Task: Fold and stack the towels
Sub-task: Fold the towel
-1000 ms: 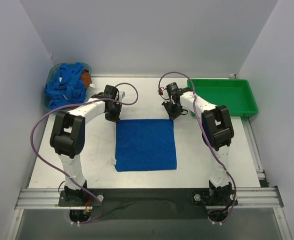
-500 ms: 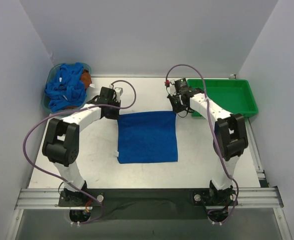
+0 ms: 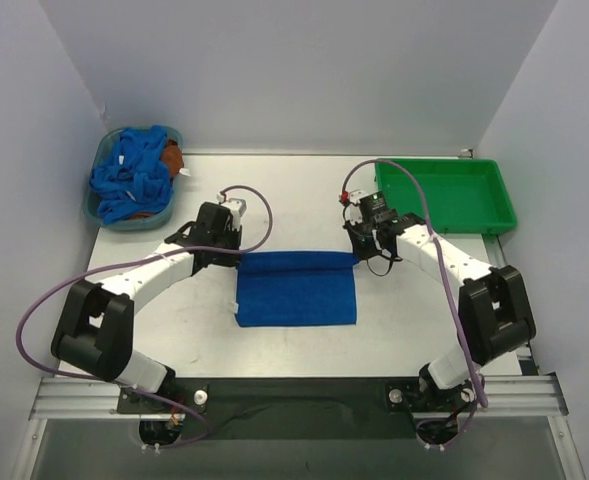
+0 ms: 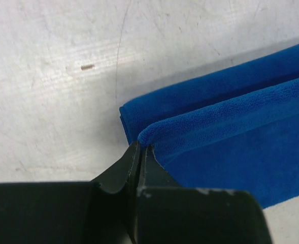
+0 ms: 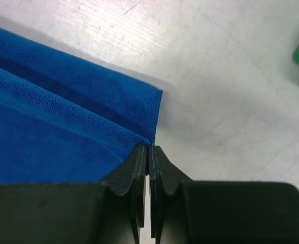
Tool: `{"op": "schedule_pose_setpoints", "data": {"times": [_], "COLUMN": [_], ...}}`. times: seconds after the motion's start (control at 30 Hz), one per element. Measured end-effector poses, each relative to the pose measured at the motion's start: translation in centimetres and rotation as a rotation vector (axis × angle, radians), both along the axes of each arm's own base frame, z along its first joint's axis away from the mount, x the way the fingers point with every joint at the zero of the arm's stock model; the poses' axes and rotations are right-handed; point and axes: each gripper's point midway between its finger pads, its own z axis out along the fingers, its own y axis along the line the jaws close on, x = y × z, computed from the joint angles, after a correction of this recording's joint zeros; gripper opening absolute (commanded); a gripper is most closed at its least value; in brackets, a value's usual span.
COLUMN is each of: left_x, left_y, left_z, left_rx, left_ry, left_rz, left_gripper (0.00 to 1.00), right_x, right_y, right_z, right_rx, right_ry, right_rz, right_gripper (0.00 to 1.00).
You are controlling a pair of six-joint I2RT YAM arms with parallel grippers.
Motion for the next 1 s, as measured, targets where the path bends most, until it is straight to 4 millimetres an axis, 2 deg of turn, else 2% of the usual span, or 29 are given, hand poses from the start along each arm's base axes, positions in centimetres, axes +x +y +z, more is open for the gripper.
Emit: {"op": "schedule_pose_setpoints", "data": {"times": [0.23,0.57,0.67,0.8,0.9,1.0], "left_x": [-3.4,-7.3,-8.4,-9.6,-9.9,-9.3], "left_y": [0.5,1.0,0.8,1.0,1.1,0.9], "left_z": [-0.2,-1.8,-2.8,-4.5,-5.5,-5.6], "left_rx": [-0.042,-0.086,-0.091,-0.085,-0.075,-0.071], "left_ry": [0.048,0.134,0.174,0.238,0.277,0.291], "left_rz": [0.068,0.134,0.150,0.189,0.213,0.227], "left_gripper": [0.00,0.00,0.00,0.00,0.00,0.00], "right_x": [-3.0,-6.1,-6.3,-6.8,-6.8,-6.2], "right_y": [0.3,0.5,0.5,0.4,0.5,0.5], "right_z": [0.4,-1.5,-2.5,-4.8,-5.9,-6.3], "right_rx": [0.052,0.081,0.082,0.077,0.081,0.096], "right_ry": [-0.009,0.064,0.100,0.198,0.259,0.291], "right_rz": [-0.034,-0.080,-0.106,-0.144,-0.169,-0.193], "right_gripper": [0.00,0.00,0.00,0.00,0.00,0.00]}}
